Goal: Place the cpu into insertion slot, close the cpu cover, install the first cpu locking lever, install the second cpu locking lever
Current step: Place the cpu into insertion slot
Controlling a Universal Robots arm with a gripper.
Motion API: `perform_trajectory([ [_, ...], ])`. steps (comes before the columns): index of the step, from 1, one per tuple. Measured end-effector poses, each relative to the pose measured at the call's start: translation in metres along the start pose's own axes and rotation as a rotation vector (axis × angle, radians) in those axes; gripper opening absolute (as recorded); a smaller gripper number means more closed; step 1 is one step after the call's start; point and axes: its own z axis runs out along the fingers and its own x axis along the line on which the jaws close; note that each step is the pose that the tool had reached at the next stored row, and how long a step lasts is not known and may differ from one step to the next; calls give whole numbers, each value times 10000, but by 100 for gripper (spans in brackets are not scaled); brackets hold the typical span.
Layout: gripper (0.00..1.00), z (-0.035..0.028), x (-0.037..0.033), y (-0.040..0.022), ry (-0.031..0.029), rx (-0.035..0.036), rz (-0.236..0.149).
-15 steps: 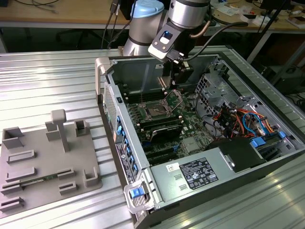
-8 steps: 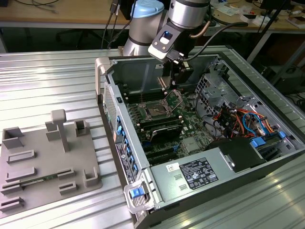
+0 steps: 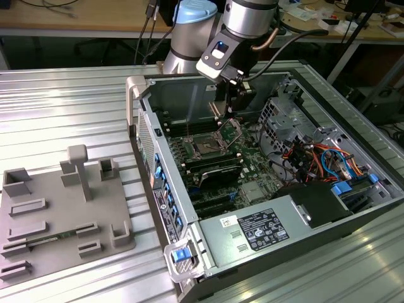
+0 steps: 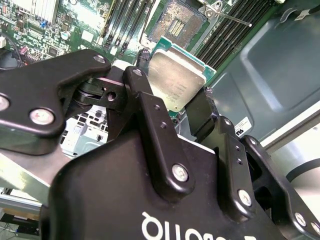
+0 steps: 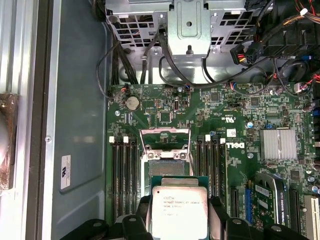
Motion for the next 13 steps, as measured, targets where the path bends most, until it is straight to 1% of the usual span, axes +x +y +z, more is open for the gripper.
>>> perform_trajectory([
  [4,55,2,0,0,-5,-1,0],
  [5,55,12,2,-1,-7,-4,-2],
  [6,55,43,5,-4,-4,-7,-5],
  [8,55,79,6,-7,-3,-6,-16],
  [9,55,111,14,-12,-4,-5,-27],
  [11,55,151,33,-22,-1,-4,-63],
  [12,55,213,59,-55,9,-14,-173],
  [13,55,245,70,-75,15,-18,-241],
])
